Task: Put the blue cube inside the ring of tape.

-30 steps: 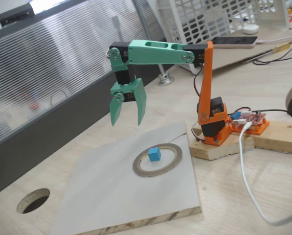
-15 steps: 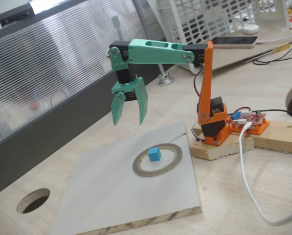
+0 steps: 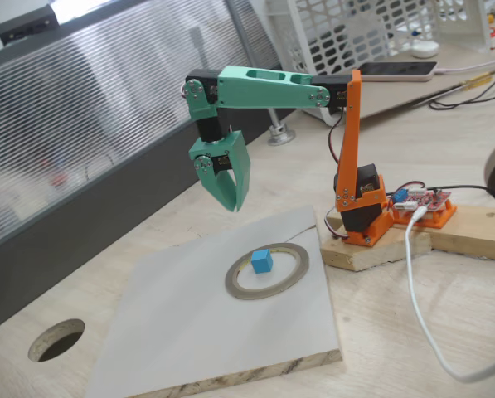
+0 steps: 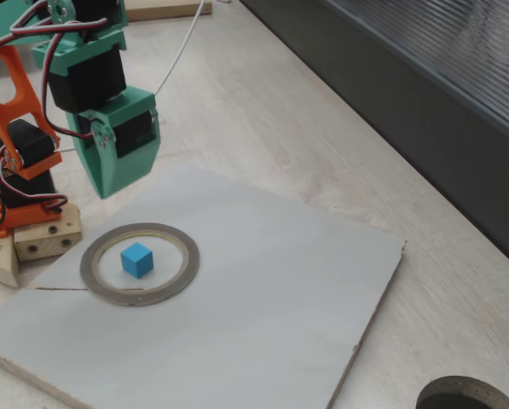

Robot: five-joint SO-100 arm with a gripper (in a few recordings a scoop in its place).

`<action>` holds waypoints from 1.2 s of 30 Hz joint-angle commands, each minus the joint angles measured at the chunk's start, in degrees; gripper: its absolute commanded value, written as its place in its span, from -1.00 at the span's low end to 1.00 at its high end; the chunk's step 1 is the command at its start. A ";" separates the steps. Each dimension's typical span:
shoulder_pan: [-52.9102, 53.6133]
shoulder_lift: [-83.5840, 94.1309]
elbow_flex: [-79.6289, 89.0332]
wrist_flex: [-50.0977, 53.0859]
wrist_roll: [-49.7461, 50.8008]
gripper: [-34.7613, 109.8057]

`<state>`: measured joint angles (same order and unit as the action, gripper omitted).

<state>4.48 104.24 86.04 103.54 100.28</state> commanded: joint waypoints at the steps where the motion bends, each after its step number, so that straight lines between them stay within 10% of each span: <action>1: 0.35 2.02 -1.41 -0.18 0.18 -0.50; 36: 0.26 31.29 43.15 -0.18 0.62 -0.49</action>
<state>4.48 133.86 128.94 103.10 100.28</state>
